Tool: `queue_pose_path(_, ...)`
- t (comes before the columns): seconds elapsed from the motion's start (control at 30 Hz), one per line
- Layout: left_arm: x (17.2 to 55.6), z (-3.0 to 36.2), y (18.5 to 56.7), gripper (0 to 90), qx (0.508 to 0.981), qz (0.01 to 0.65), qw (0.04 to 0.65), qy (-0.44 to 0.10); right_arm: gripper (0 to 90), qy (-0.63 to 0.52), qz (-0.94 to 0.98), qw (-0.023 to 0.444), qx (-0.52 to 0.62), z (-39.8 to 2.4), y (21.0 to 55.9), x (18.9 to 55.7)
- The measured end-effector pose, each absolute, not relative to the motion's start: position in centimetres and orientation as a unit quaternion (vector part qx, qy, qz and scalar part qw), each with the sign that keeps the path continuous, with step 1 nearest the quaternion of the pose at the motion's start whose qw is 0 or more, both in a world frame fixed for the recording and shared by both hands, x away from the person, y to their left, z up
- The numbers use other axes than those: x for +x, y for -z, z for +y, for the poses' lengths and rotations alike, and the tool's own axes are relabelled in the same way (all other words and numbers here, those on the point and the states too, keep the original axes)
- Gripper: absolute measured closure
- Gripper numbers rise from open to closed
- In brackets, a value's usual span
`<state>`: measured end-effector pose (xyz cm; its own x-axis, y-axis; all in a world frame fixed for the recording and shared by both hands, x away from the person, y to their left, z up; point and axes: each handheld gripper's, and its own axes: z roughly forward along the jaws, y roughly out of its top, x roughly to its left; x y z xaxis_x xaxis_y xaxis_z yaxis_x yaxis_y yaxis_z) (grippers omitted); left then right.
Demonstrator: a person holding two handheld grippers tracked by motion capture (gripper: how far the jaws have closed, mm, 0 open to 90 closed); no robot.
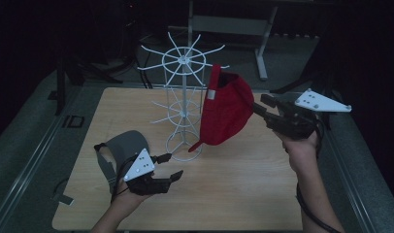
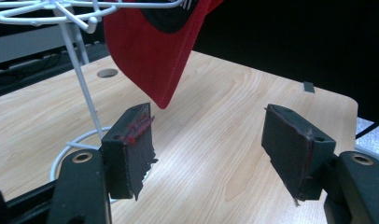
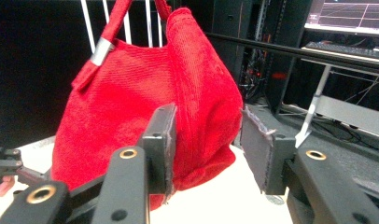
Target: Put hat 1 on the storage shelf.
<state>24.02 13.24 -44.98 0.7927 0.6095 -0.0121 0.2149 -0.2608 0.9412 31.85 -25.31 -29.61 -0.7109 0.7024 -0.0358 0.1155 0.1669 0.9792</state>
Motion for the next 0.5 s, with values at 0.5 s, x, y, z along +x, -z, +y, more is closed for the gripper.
queue_pose_path(0.5, 23.7, 14.3, 45.5, 34.8, 0.771, 0.277, 0.543, -0.184, 36.7, -0.57, 0.711, 0.27, 0.313, -29.0, 31.9, 30.0)
